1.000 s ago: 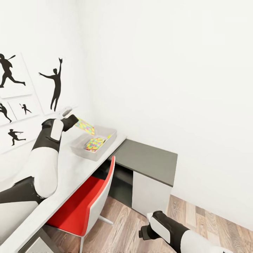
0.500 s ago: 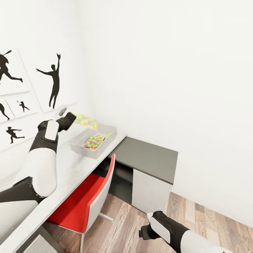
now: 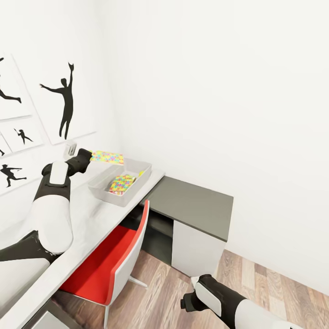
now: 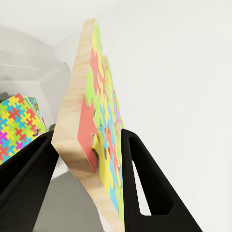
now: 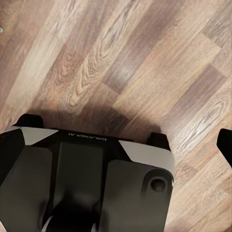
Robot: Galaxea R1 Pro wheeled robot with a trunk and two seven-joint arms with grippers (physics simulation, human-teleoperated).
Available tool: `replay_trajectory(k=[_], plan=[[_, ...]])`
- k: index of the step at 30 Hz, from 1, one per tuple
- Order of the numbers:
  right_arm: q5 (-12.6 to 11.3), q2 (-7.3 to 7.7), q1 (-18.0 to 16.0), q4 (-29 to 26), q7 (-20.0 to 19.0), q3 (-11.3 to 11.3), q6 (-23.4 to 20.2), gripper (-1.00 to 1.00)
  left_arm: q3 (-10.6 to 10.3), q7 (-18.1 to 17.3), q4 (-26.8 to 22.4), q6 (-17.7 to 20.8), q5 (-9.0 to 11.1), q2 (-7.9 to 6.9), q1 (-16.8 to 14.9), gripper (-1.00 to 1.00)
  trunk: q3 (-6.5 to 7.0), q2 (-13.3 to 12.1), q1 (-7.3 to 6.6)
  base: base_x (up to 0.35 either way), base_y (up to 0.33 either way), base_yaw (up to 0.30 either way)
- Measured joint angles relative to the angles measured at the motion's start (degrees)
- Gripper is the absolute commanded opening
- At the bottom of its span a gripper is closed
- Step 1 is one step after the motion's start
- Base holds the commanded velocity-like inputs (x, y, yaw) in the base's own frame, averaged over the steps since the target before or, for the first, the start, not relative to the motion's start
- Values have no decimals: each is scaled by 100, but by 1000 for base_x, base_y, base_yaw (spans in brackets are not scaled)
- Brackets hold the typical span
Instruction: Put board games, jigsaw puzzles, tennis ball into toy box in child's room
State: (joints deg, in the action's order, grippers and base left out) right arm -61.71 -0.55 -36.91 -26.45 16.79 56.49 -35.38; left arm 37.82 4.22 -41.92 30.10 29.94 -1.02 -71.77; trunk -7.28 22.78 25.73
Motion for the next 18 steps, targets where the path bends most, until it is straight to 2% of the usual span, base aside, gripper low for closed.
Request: replay_trajectory(k=[7,18], plan=[[-11,0,0,15,-7,0,-17,100,5,8,0,-45,1,12,10,-100,-66,0,2,28,0,0],[-17,-10,-1,421,6,1,-65,100,6,6,0,-89,-5,21,11,-100,-171,0,2,2,0,0]])
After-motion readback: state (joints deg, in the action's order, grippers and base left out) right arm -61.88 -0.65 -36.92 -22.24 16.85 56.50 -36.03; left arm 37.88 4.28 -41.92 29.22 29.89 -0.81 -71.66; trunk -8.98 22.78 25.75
